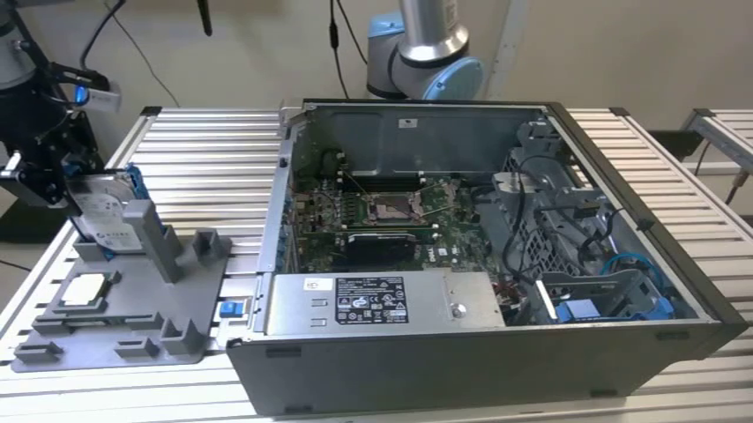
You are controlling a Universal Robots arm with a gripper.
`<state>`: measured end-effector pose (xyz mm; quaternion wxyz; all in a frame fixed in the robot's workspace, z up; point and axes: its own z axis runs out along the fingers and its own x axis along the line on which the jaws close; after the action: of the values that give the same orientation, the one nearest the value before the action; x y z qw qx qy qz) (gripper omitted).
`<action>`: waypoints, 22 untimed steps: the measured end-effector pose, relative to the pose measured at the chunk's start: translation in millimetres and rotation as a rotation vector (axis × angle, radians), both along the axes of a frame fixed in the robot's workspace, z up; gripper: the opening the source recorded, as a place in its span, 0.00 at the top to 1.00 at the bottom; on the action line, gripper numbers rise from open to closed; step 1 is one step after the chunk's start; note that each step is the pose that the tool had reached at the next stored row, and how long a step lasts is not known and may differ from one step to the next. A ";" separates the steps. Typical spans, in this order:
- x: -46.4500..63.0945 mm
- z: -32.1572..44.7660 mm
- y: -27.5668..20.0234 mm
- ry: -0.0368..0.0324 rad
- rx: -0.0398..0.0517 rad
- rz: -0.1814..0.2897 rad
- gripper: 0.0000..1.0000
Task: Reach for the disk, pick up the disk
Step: 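Pick up the disk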
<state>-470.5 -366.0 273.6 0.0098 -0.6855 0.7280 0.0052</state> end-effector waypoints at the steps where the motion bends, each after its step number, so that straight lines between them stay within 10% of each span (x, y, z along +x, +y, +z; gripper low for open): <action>1: 0.0 -1.5 0.0 -0.0001 0.0005 0.000 0.00; 18: 0.0 -12.8 -0.1 0.0001 0.0186 0.000 0.00; 19: 0.0 -12.8 -0.1 0.0001 0.0186 0.000 1.00; 22: 0.1 -12.8 -0.1 -0.0001 0.0186 0.000 1.00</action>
<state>-470.5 -366.1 260.8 0.0162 -0.6855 0.7278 0.0119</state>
